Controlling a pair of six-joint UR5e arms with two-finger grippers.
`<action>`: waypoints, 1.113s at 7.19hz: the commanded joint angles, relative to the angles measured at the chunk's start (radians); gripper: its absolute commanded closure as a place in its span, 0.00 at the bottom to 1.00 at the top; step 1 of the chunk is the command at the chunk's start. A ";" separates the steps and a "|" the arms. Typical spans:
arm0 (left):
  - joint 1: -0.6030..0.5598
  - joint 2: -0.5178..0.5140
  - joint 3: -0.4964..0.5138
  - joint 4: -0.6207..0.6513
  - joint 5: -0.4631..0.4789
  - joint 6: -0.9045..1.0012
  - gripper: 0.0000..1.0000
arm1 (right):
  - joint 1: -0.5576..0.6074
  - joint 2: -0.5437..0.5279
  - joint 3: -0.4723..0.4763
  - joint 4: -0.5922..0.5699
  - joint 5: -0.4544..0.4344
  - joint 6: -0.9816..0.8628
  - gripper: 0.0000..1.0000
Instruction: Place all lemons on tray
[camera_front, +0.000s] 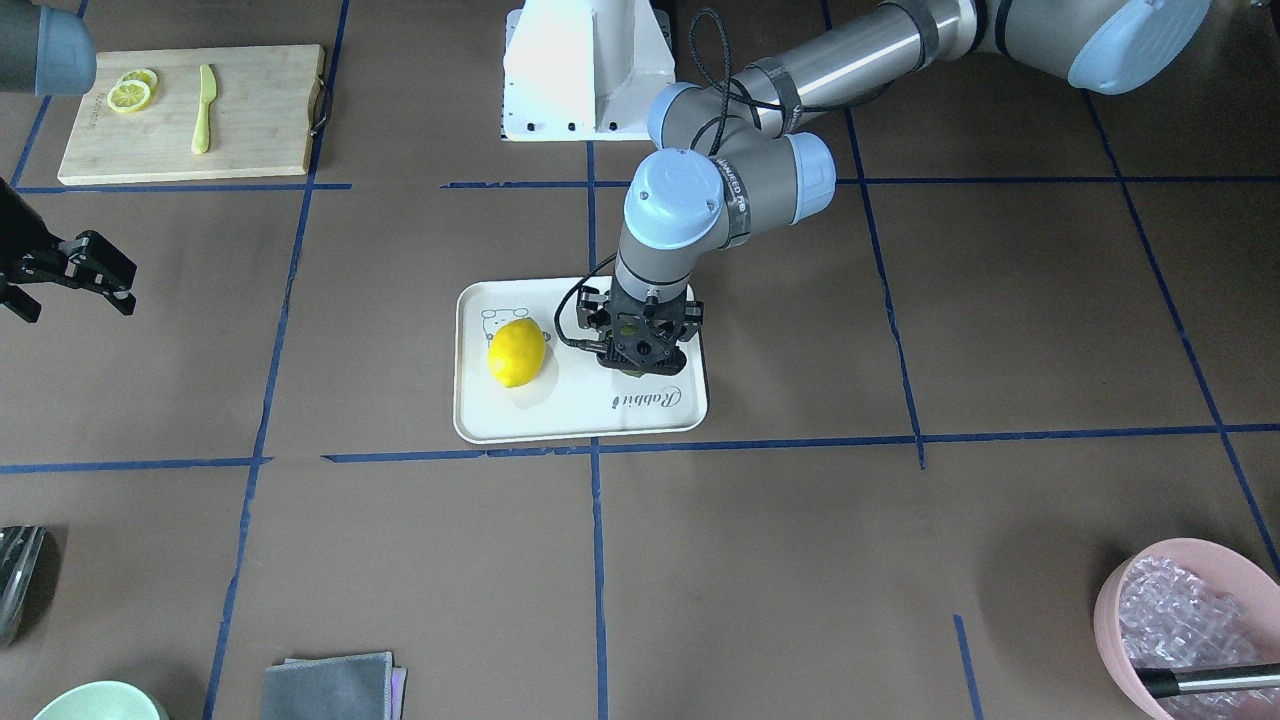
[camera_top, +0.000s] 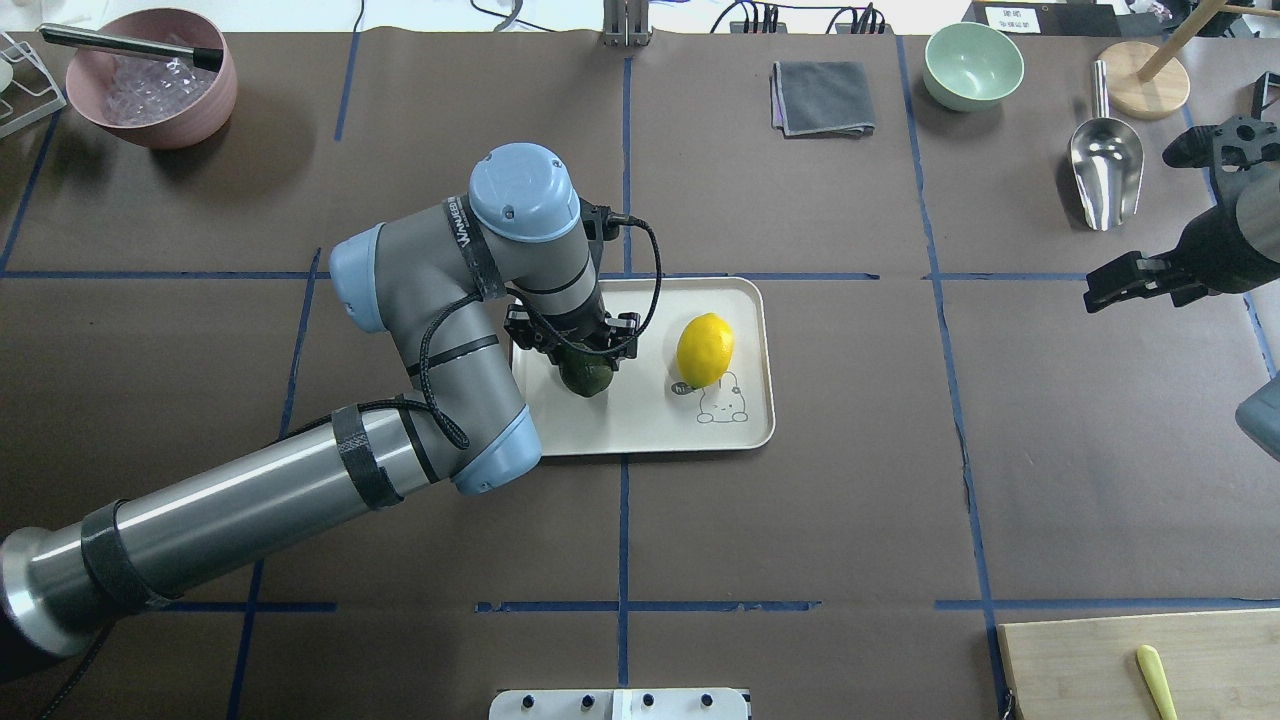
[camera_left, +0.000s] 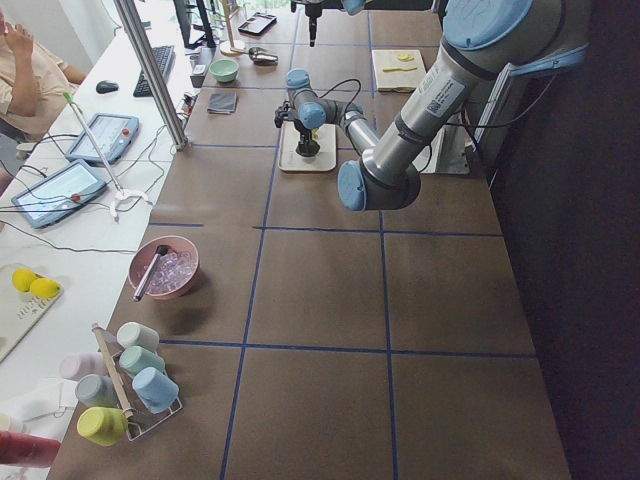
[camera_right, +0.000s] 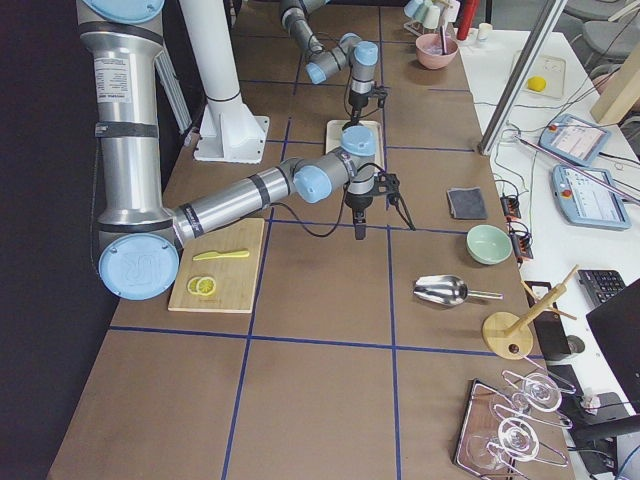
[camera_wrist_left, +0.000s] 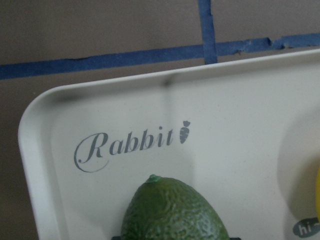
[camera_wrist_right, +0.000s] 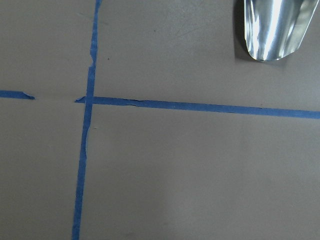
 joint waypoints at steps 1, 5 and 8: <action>0.001 0.001 0.001 0.000 0.001 -0.002 0.11 | 0.000 0.001 0.000 0.000 0.000 0.000 0.00; -0.078 0.104 -0.179 0.030 -0.005 -0.001 0.00 | 0.005 -0.006 0.012 -0.003 0.000 -0.002 0.00; -0.195 0.419 -0.413 0.029 -0.038 0.280 0.00 | 0.114 -0.065 0.005 -0.015 0.107 -0.136 0.00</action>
